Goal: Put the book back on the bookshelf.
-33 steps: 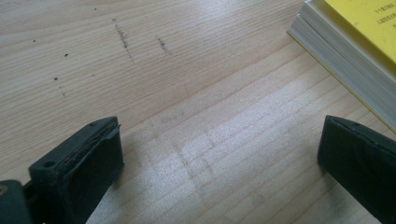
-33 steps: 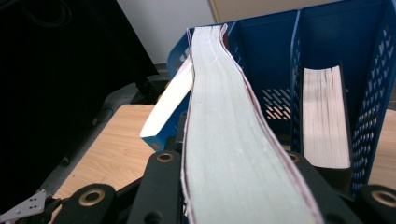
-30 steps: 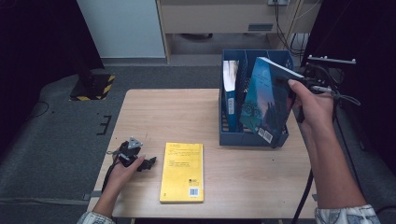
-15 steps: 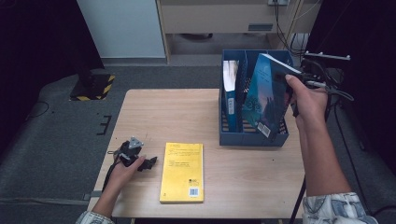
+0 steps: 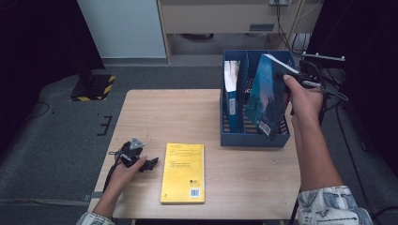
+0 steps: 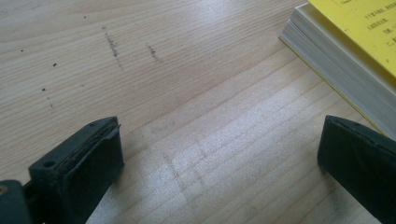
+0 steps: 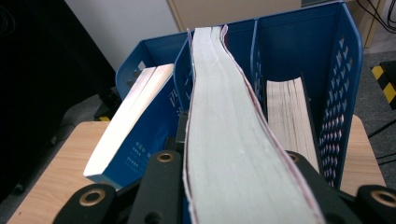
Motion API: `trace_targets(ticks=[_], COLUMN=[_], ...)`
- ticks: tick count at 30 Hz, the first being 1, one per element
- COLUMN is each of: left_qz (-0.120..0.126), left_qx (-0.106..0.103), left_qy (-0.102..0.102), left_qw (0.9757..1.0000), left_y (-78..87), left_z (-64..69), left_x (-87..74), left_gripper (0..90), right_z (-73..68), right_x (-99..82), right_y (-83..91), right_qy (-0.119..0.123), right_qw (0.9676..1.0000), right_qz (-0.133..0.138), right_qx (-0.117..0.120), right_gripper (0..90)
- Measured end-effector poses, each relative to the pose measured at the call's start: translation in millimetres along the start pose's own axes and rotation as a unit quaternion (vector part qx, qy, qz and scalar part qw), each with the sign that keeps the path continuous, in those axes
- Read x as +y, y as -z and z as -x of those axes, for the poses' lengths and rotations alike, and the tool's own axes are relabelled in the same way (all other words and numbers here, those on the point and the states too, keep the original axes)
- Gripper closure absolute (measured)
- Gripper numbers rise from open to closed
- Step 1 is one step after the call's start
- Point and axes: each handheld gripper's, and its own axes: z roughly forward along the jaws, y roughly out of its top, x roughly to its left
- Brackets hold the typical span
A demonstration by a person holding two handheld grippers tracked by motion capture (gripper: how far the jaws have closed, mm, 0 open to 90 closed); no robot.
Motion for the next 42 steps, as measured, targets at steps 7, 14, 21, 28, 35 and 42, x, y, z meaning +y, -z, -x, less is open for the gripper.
trace_targets(ticks=[7,14,21,28,35,42], left_qz=[0.0,0.0,0.0,0.0,-0.003,-0.002], left_qx=[-0.001,-0.003,-0.003,-0.004,-0.008,-0.008], left_qy=[0.0,-0.002,-0.003,-0.004,-0.008,-0.007], left_qw=[1.0,1.0,1.0,1.0,0.9999,0.9999], left_y=[-0.4,-0.7,-0.9,-1.0,-2.1,-2.2], left_z=[0.3,1.0,1.3,1.7,2.0,2.3], left_x=[0.4,0.7,0.9,1.0,2.9,2.7], left_gripper=[0.0,0.0,0.0,0.0,0.0,0.0], right_z=[-5.5,-9.7,-13.8,-19.8,-24.4,-26.8], right_x=[-3.5,-4.6,-4.4,-2.8,-2.9,-3.0], right_y=[-10.0,-19.2,-32.2,-41.7,-53.7,-64.1], right_qy=[0.007,0.002,-0.001,0.001,0.012,0.011], right_qw=[0.9999,1.0,1.0,0.9999,0.9993,0.9992], right_qz=[-0.001,-0.001,-0.003,0.003,0.02,0.024], right_qx=[-0.013,-0.009,-0.007,-0.015,-0.028,-0.031], right_gripper=[73.1,73.1,73.1,73.1,73.2,73.2])
